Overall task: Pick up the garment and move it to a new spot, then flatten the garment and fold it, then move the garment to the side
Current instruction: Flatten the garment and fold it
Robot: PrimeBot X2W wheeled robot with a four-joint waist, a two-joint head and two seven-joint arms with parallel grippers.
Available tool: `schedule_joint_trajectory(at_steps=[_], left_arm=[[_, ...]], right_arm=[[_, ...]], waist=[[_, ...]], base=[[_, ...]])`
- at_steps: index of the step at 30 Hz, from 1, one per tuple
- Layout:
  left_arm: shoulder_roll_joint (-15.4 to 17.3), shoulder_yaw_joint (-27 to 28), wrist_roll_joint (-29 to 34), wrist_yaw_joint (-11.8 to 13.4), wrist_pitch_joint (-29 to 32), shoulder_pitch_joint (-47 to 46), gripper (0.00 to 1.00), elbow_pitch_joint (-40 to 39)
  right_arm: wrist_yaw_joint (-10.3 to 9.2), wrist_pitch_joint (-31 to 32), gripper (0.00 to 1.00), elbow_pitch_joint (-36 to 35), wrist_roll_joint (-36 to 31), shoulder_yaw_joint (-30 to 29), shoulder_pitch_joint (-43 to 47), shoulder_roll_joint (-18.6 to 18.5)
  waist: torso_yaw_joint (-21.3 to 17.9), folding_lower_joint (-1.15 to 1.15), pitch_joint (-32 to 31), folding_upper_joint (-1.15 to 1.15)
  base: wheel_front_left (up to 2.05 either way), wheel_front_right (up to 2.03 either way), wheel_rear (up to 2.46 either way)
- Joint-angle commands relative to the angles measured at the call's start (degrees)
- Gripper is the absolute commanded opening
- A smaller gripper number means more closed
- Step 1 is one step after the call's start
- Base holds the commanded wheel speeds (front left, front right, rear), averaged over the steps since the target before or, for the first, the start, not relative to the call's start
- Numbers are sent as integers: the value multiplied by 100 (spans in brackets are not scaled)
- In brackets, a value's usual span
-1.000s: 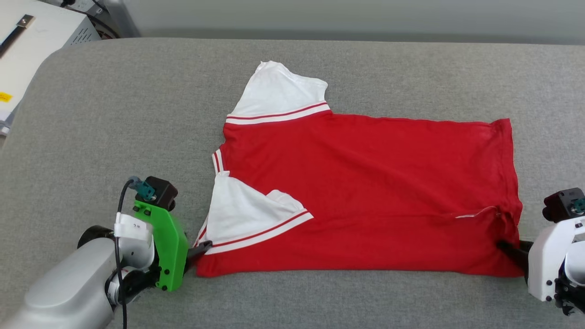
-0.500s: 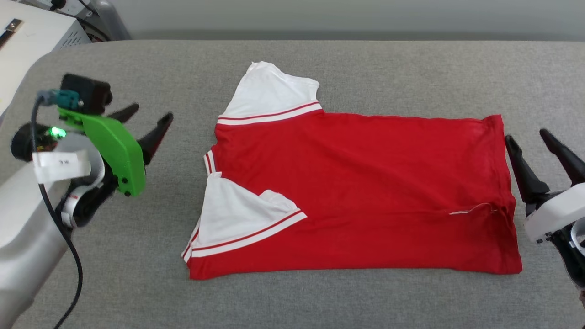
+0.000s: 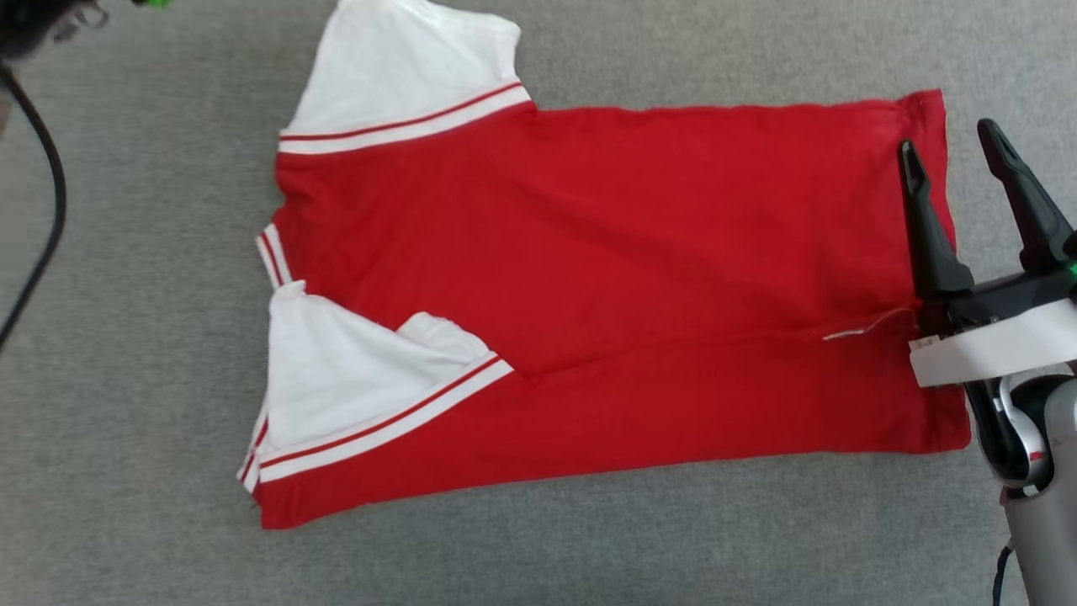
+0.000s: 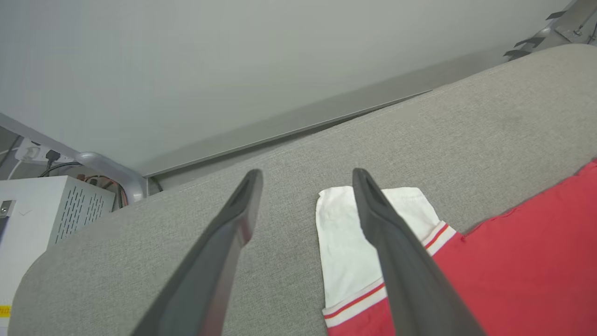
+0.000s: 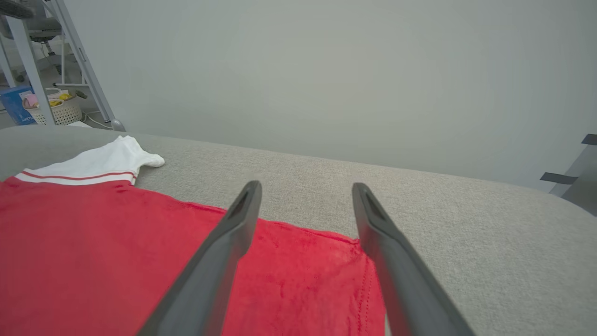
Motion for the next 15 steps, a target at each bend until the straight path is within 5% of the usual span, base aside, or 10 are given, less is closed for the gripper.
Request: schedule_joint_trajectory(at_steps=[1,8,15], left_arm=[[-50,-35,-92,-42,239,-207,100,87],[-78,-370,-180,-112,1486,-786,100,462],[-185,-702,-25,-132,1864,-831,100,954]], right_arm=[[-5,-31,100,-56,-29,37,-121,23],[-5,-48,100,-161,-109,158,-284,37],[-5,-49,100,-196,-154,192,-316,54]], waist=[[-417,-1,573,0],[-675,-1,939,0],[-727,-1,1148,0]], base=[[0,0,0],[0,0,0],[0,0,0]])
